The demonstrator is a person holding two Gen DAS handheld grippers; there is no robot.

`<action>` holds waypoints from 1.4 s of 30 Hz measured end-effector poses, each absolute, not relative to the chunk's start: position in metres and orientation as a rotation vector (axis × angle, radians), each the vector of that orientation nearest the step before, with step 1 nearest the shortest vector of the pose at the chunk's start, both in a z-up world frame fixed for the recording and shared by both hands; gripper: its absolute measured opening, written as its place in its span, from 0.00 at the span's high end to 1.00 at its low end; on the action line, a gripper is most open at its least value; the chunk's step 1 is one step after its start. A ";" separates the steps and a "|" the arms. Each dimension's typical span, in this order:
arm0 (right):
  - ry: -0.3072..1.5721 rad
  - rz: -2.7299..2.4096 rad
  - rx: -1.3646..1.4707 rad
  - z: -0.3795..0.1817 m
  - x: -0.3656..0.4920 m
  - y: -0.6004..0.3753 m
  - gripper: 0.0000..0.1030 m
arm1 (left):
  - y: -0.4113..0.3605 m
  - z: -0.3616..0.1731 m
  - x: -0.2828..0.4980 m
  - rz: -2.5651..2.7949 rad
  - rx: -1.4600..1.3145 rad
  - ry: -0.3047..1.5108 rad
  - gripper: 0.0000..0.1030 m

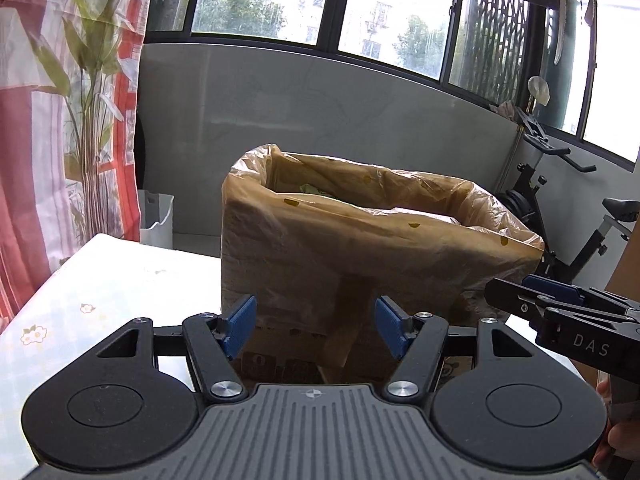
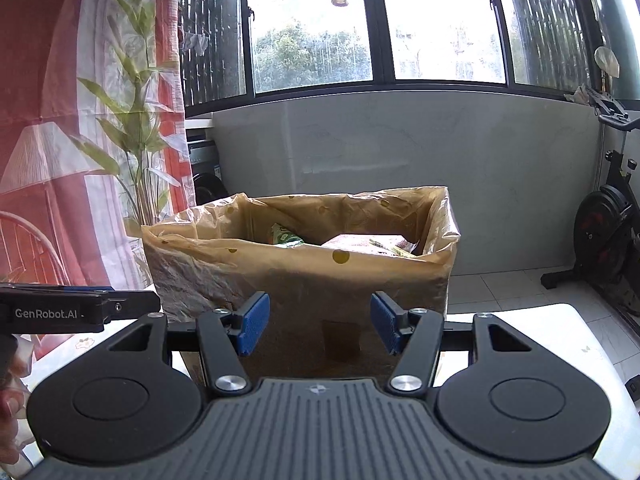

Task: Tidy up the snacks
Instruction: 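Return both tools to the table and grasp yellow stick packet with right tool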

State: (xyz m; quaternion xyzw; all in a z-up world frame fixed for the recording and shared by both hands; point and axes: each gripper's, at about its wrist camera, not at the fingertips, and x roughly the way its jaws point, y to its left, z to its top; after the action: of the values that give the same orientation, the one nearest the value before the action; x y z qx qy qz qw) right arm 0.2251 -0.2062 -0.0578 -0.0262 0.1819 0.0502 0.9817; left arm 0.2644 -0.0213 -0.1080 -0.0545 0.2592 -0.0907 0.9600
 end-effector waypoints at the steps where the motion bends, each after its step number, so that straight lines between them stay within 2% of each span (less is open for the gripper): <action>1: 0.370 0.105 -0.051 -0.061 0.224 -0.205 0.42 | -0.020 -0.113 0.264 -0.179 -0.116 0.541 0.34; 11: 0.421 0.121 -0.084 -0.109 0.220 -0.204 0.42 | -0.009 -0.154 0.277 -0.108 -0.138 0.669 0.35; 18: 0.527 0.123 -0.069 -0.159 0.232 -0.213 0.42 | -0.018 -0.188 0.273 -0.074 -0.135 0.759 0.35; 23: 0.629 0.120 -0.051 -0.192 0.251 -0.212 0.42 | -0.014 -0.196 0.271 -0.030 -0.131 0.774 0.35; 29: 0.689 0.098 -0.054 -0.205 0.270 -0.202 0.42 | -0.009 -0.201 0.271 -0.005 -0.128 0.771 0.35; 32: 0.712 0.098 -0.156 -0.210 0.272 -0.190 0.50 | -0.009 -0.205 0.269 -0.011 -0.128 0.788 0.35; 34: 0.705 0.122 -0.195 -0.212 0.266 -0.187 0.64 | -0.011 -0.207 0.267 -0.016 -0.135 0.797 0.35; 42: 0.650 0.133 -0.127 -0.204 0.231 -0.209 0.67 | -0.024 -0.217 0.267 -0.035 -0.146 0.829 0.35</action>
State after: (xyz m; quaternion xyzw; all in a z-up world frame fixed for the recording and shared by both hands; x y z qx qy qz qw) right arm 0.2308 -0.2086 -0.2043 -0.0621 0.3188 0.0650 0.9436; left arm 0.2675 -0.0245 -0.2166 -0.0708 0.4022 -0.0171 0.9127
